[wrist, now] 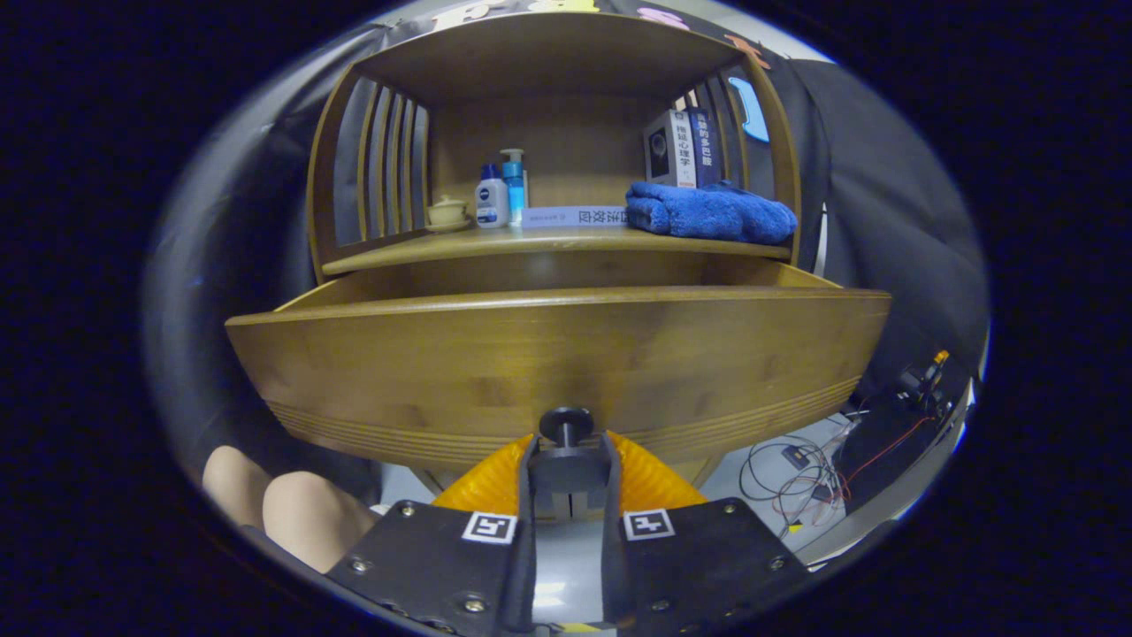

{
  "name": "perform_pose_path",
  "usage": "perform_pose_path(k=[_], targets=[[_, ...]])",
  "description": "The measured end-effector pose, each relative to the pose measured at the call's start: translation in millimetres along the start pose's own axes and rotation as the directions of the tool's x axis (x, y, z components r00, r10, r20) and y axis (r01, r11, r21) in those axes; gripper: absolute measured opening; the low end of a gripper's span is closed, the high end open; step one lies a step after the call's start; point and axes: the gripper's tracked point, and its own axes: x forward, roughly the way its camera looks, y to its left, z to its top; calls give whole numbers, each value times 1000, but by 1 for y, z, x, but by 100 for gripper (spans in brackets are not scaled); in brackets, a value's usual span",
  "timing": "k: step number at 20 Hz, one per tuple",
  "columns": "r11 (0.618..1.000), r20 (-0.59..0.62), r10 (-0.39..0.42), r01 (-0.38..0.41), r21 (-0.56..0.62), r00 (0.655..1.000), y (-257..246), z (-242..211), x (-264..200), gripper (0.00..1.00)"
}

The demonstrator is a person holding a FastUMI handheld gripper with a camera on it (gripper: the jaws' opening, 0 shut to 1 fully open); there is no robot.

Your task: Pull open the drawer, take out the items inside it, and place them on the countertop above the cabinet.

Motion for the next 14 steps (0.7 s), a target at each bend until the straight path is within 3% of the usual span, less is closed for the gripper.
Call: perform_pose_path(k=[11,14], targets=[[999,-16,33,-33,28,999,6,-2,-8,30],[997,-25,60,-59,41,998,9,-4,-23,46]])
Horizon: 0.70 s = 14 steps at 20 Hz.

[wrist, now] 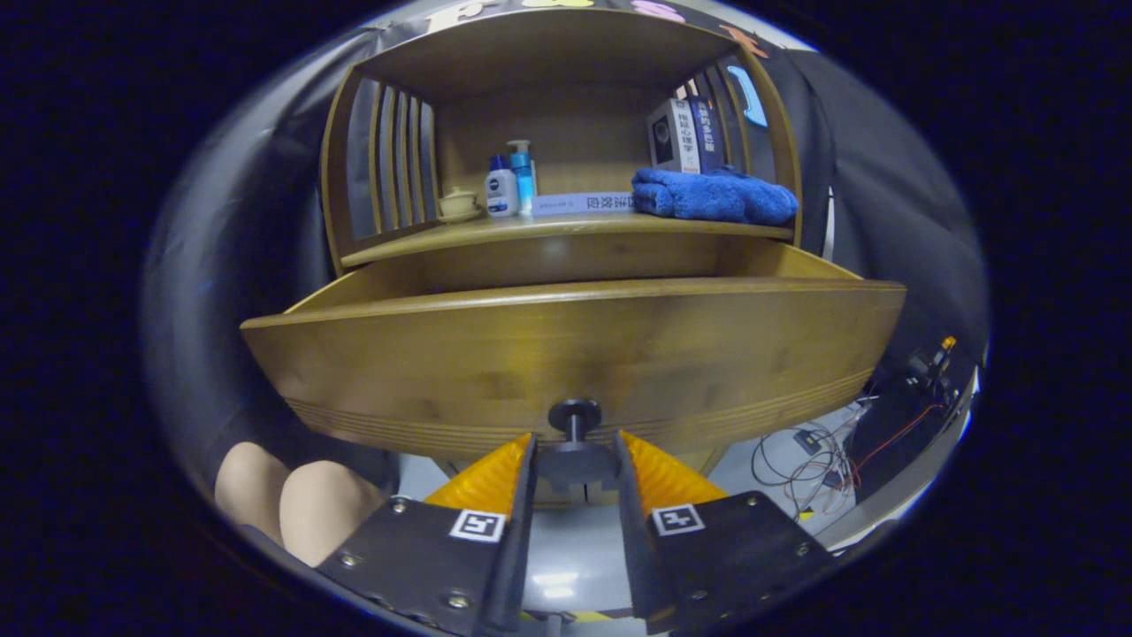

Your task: Pull open the drawer, take out the items inside it, and place them on the countertop above the cabinet.

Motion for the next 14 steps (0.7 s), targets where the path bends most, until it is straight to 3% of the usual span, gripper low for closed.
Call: perform_pose_path(k=[3,14], targets=[[1000,16,-13,14,-22,1000,-1,5,-20,66],[992,187,113,-100,-80,976,48,129,-54,65]])
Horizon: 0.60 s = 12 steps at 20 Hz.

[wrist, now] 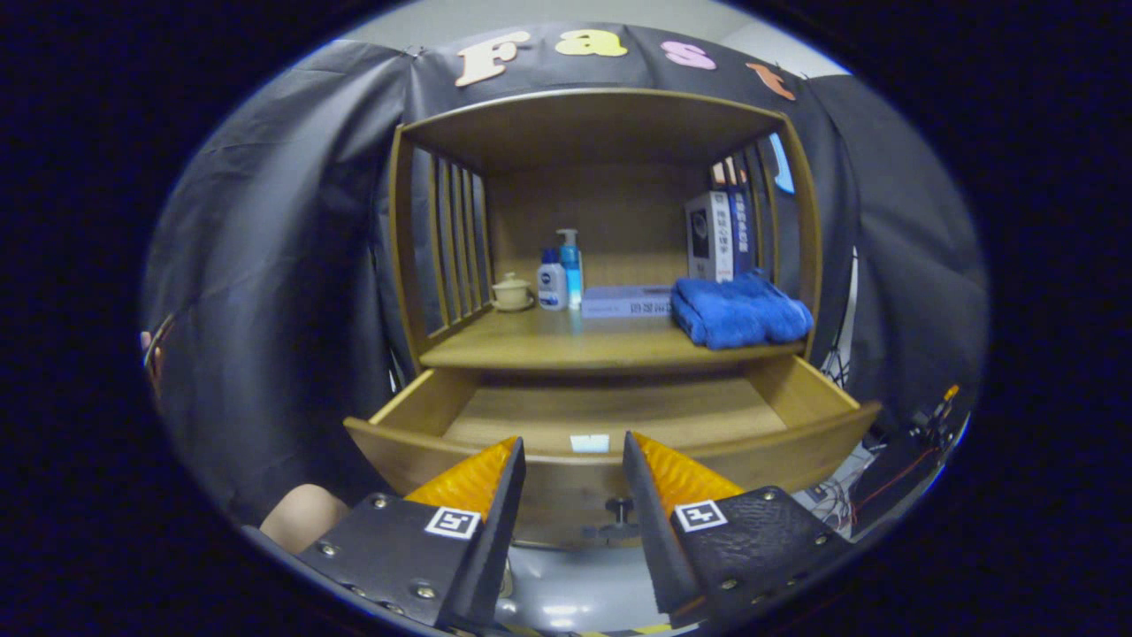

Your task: Pull open the drawer, take out the items inside it, and place them on the countertop above the cabinet.

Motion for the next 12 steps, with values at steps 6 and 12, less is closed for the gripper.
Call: perform_pose_path(k=[6,12], targets=[[999,-85,44,-44,4,995,3,20,51,66],[999,-234,47,-51,-12,971,-11,14,100,78]])
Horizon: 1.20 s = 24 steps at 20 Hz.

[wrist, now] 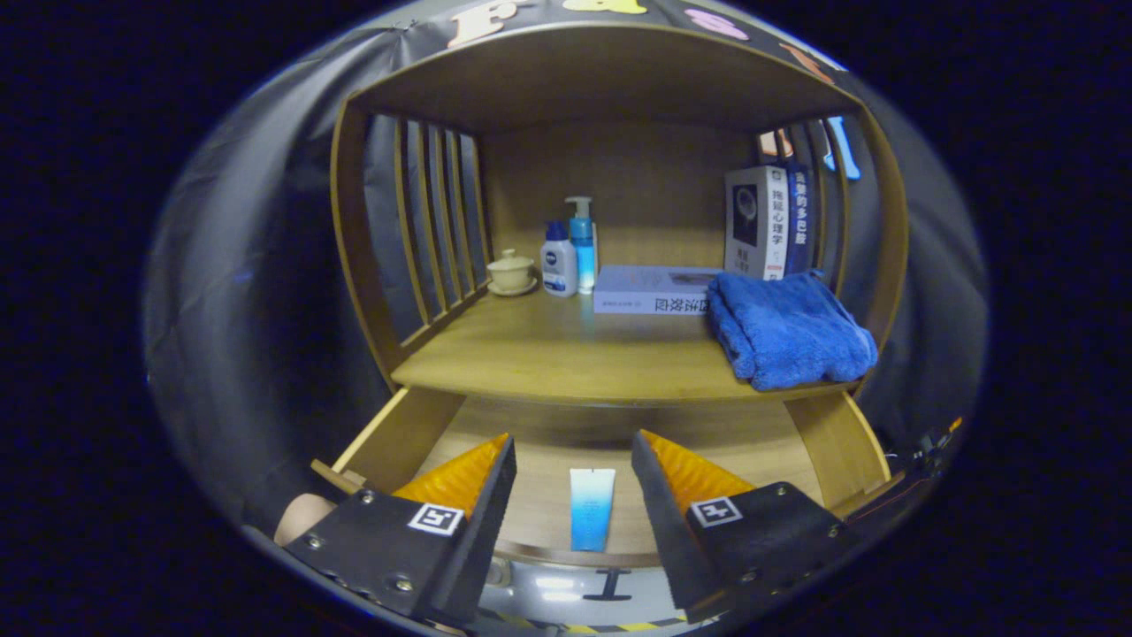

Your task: Pull open the drawer, take out the items inside it, and place them on the countertop above the cabinet.

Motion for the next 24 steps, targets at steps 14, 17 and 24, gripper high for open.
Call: perform_pose_path(k=[14,17,24], targets=[[981,-430,-89,5,-192,899,-11,-72,66,75],[987,-477,-79,0,-162,875,-10,-86,71,75],[988,-579,-78,-15,-154,811,-4,-118,80,74]])
